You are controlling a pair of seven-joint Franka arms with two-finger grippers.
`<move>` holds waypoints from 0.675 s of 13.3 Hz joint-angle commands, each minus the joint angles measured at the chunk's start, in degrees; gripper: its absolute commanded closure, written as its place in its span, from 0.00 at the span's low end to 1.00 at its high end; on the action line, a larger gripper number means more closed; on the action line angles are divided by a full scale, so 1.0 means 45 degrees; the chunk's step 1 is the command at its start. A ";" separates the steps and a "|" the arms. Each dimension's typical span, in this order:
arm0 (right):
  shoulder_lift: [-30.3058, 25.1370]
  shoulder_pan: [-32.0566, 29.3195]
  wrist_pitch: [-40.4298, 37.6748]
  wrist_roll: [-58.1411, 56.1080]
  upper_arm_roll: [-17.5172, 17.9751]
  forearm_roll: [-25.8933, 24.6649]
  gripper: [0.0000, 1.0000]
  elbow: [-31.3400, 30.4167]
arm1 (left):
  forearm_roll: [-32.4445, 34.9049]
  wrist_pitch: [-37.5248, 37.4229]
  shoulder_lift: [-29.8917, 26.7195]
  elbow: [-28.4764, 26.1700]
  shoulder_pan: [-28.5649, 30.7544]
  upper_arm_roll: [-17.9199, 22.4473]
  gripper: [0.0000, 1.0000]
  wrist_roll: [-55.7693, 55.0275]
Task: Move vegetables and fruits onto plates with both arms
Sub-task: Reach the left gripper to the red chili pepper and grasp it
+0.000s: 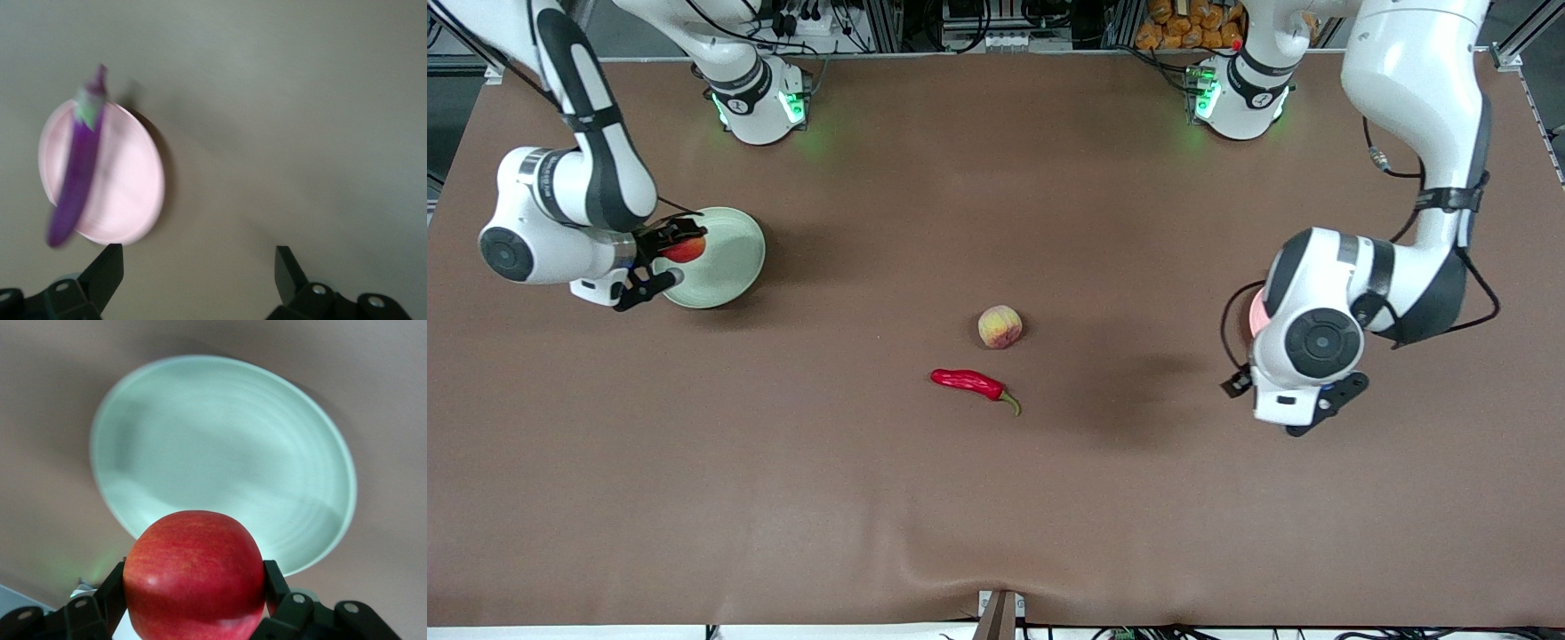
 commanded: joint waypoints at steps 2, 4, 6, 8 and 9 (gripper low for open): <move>0.0599 -0.0339 0.1075 -0.0556 0.0143 -0.0215 1.00 -0.0170 | -0.1101 0.0769 0.1501 0.2364 -0.1555 0.0078 0.00 -0.1832; 0.1028 -0.0457 0.1542 -0.0556 0.0143 -0.0215 1.00 -0.0209 | -0.1280 0.3477 0.2166 0.2408 -0.2491 0.0117 0.00 -0.4192; 0.1283 -0.0515 0.1779 -0.0576 0.0143 -0.0215 0.85 -0.0228 | -0.1222 0.5766 0.2753 0.2447 -0.3526 0.0272 0.00 -0.5875; 0.1362 -0.0555 0.1779 -0.0576 0.0124 -0.0215 0.37 -0.0209 | -0.1222 0.7954 0.3241 0.2583 -0.4638 0.0740 0.00 -0.7205; 0.1401 -0.0555 0.1779 -0.0576 0.0124 -0.0215 0.15 -0.0189 | -0.1241 0.8447 0.3457 0.2622 -0.5302 0.1264 0.00 -0.7539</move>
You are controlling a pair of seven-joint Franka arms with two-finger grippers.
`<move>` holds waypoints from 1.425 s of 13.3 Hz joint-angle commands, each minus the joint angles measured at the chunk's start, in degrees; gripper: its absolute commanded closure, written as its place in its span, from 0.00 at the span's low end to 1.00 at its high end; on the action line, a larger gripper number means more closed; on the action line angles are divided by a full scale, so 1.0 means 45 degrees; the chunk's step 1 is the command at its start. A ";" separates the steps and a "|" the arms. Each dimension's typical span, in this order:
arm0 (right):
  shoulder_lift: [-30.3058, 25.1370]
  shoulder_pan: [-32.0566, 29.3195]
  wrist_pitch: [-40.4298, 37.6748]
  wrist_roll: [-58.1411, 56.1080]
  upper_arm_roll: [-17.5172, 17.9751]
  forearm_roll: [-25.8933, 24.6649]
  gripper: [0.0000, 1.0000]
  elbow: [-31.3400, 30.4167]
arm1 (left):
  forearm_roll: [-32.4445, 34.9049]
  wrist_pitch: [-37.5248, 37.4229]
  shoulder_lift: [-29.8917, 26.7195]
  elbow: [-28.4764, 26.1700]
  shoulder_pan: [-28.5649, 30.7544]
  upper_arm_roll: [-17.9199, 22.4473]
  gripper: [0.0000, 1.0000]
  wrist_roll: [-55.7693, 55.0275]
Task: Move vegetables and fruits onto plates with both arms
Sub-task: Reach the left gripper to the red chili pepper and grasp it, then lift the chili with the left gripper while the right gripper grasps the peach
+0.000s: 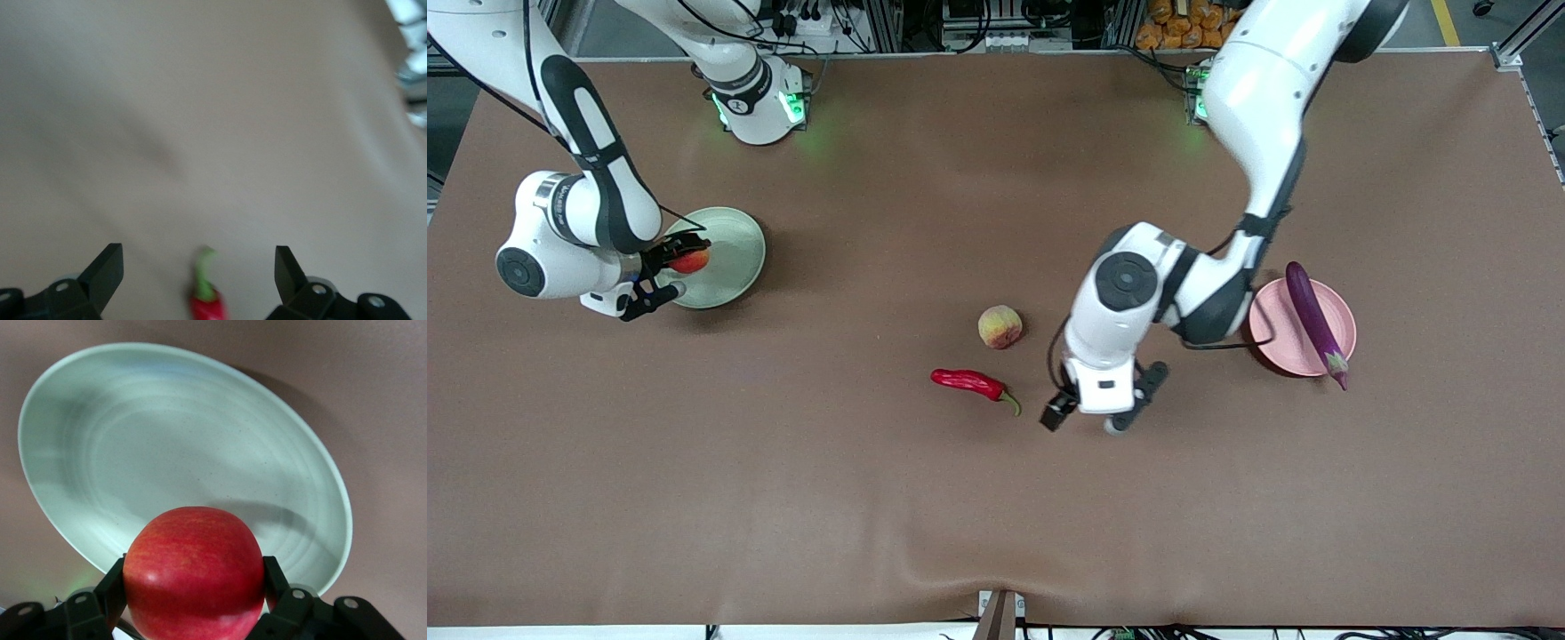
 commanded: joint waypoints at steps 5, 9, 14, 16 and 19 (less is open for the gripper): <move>-0.0317 -0.0196 -0.0530 -0.0436 0.0254 -0.0012 0.00 0.0602 | -0.0163 0.2967 0.2083 0.0607 -0.2955 0.1914 0.00 -0.3301; -0.0299 0.0916 -0.3167 -0.0339 0.0235 0.1081 0.00 0.3296 | -0.0144 0.3070 0.2632 0.0606 -0.3640 0.2440 0.00 -0.4047; -0.0201 0.1347 -0.3307 -0.0280 0.0235 0.2191 0.00 0.3906 | -0.0144 0.3109 0.2925 0.0606 -0.3679 0.2558 0.08 -0.4067; -0.0220 0.1756 -0.4005 -0.0105 0.0235 0.2894 0.00 0.4508 | -0.0125 0.3109 0.3004 0.0606 -0.3699 0.2558 0.49 -0.4048; -0.0201 0.2827 -0.5687 0.2621 0.0254 0.3367 0.00 0.6032 | 0.0109 0.3012 0.2830 0.0548 -0.3835 0.2791 0.87 -0.3970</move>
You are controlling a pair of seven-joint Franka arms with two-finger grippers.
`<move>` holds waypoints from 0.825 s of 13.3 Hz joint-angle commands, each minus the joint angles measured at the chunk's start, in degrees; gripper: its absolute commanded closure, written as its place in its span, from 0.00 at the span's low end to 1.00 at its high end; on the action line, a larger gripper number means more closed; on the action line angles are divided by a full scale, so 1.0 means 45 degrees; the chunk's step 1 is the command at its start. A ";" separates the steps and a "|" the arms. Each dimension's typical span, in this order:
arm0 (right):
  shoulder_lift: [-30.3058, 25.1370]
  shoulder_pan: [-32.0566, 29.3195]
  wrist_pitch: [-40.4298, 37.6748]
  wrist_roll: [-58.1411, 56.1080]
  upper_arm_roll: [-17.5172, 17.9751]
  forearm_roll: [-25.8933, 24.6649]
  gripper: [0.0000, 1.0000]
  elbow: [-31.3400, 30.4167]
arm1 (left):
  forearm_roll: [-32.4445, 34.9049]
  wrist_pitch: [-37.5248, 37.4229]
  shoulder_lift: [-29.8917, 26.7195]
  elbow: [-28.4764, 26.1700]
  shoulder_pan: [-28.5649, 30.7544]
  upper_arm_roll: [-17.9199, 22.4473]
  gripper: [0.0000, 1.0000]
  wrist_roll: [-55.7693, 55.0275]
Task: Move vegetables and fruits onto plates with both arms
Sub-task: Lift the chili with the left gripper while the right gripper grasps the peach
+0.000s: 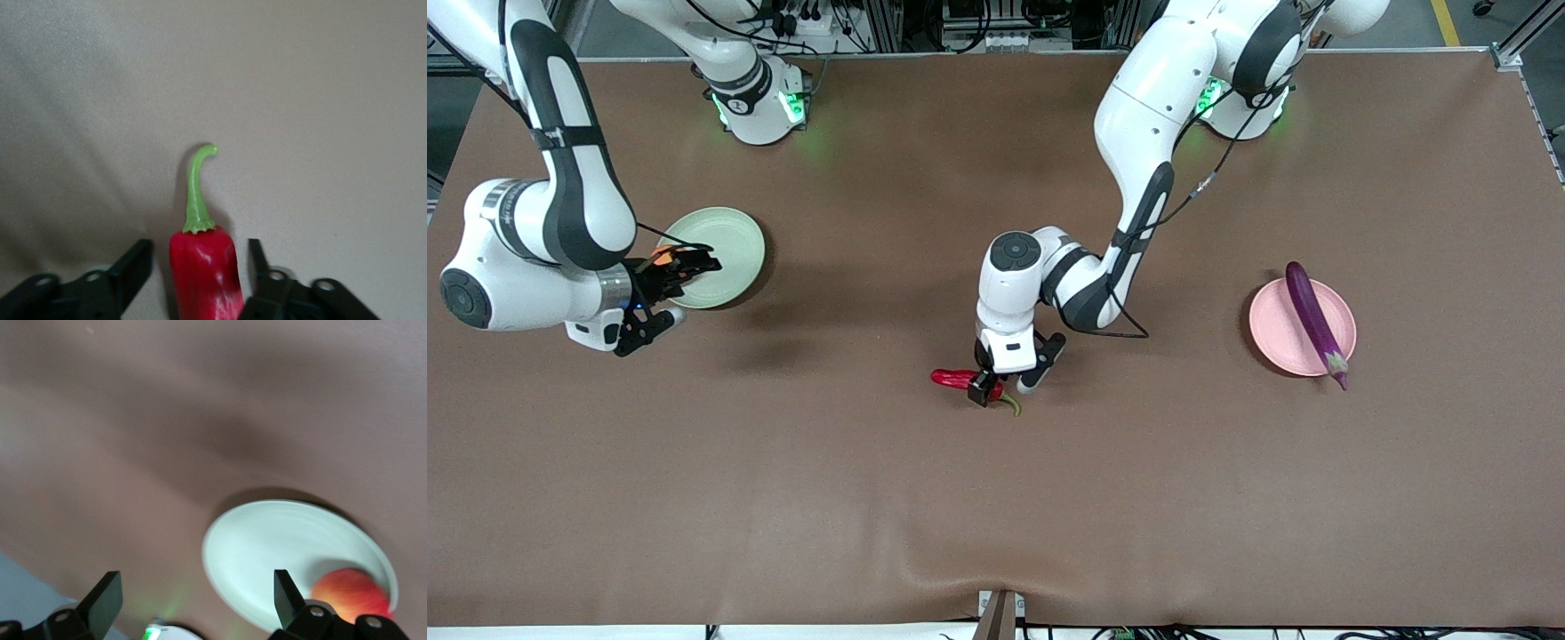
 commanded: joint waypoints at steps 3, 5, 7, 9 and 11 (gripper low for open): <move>-0.0051 0.2384 -0.0934 0.4414 -0.0016 0.0941 0.00 0.1368 | 0.0107 -0.0523 -0.1022 0.0257 -0.0253 0.1043 0.91 -0.0014; -0.0051 0.3167 -0.0837 0.5821 -0.0016 0.1023 0.00 0.1466 | 0.0145 -0.0876 -0.2018 0.0238 -0.0253 0.1647 0.91 0.0005; 0.0046 0.3832 -0.0546 0.7577 -0.0036 0.1623 0.00 0.1389 | 0.0165 -0.1189 -0.2994 0.0238 -0.0175 0.2330 0.91 0.0005; 0.0221 0.4942 0.0816 1.0285 -0.0036 0.2077 0.00 0.1291 | 0.0204 -0.1326 -0.4010 0.0121 -0.0117 0.3519 0.92 0.0025; 0.0767 0.6367 0.2709 1.4187 -0.0036 0.2932 0.00 0.1310 | 0.0204 -0.2977 -0.4987 0.0004 0.0388 0.4266 0.92 0.0994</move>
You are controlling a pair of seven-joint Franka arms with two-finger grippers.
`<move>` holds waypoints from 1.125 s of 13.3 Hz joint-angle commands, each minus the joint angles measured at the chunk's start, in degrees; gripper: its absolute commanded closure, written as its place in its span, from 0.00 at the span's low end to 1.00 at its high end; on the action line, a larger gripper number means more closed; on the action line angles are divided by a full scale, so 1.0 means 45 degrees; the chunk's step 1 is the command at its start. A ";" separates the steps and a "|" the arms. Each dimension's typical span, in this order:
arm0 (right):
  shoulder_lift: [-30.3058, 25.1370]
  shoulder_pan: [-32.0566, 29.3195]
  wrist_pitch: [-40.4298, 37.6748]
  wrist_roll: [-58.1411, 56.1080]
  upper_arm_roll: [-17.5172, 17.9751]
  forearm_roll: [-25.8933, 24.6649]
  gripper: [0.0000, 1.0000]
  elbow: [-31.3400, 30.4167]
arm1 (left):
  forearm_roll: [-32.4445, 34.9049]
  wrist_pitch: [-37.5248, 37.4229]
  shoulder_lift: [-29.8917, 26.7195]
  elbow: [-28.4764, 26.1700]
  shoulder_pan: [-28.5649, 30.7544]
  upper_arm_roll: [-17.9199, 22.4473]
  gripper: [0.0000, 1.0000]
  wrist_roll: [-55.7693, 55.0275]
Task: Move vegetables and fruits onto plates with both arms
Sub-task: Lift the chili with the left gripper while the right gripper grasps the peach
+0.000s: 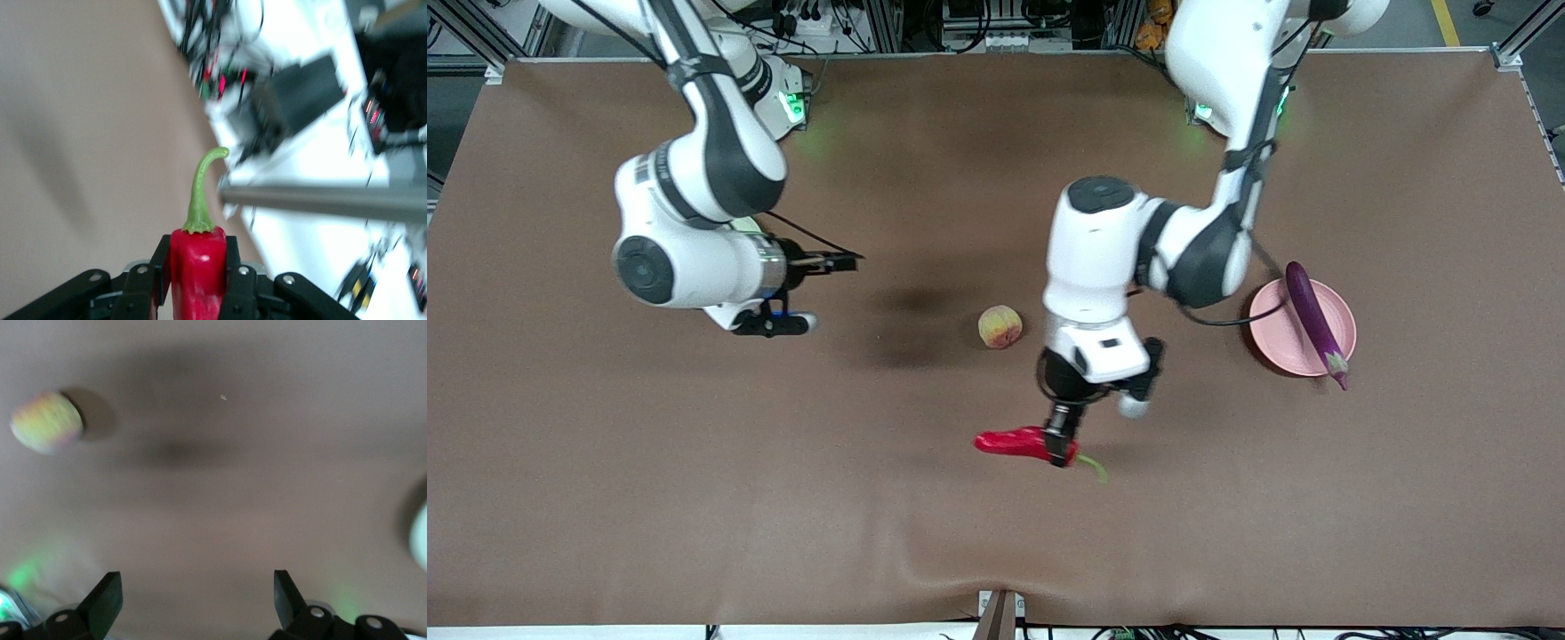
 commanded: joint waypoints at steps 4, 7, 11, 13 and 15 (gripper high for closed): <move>0.0913 0.2491 0.3258 0.8036 -0.0148 0.1047 0.00 0.0057 | -0.0019 -0.3332 -0.1401 -0.0619 0.2290 0.0384 0.92 0.2887; 0.1789 0.3017 0.4404 0.8395 -0.0148 0.1028 0.00 0.0193 | 0.0078 -0.4501 -0.1381 -0.0619 0.3287 0.0384 0.92 0.3102; 0.4874 0.3862 0.8085 0.8958 -0.0128 0.1512 0.00 0.1904 | -0.0058 -0.7607 -0.1264 -0.1163 0.4206 0.0325 0.94 0.6956; 0.4937 0.3840 0.7520 0.9253 -0.0128 0.3031 0.00 0.2419 | -0.0311 -0.8312 -0.1264 -0.1748 0.4423 0.0266 0.94 0.9631; 0.4995 0.3898 0.7615 0.9720 -0.0148 0.3546 0.00 0.2459 | -0.0312 -0.9364 -0.1303 -0.2335 0.4443 0.0247 0.94 1.2949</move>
